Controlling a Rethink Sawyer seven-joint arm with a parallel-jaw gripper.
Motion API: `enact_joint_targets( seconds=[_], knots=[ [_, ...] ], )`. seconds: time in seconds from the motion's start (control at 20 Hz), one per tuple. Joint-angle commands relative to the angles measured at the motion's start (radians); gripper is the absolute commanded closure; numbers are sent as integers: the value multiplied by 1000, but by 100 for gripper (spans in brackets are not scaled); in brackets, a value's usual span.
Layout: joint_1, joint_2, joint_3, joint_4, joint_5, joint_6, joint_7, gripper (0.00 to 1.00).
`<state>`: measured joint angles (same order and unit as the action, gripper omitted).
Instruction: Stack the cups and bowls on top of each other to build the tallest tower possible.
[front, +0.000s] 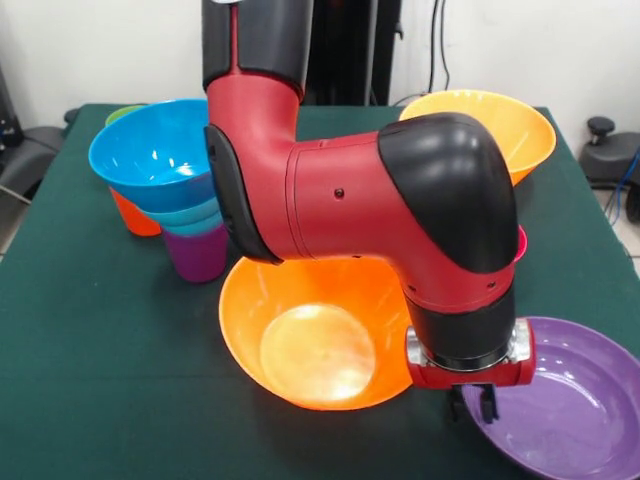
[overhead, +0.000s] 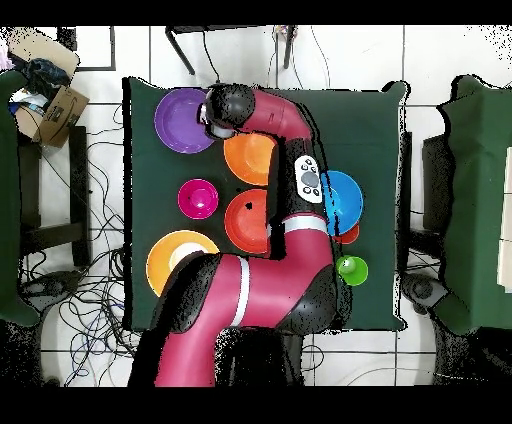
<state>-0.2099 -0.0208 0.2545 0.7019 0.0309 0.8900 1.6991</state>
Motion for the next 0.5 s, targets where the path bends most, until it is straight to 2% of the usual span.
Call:
enact_joint_targets(
  seconds=[0.05,0.5],
  knots=[
    [-12,28,95,119,-111,-3,-343,100],
    [-9,23,83,93,-125,12,-307,100]
  ],
)
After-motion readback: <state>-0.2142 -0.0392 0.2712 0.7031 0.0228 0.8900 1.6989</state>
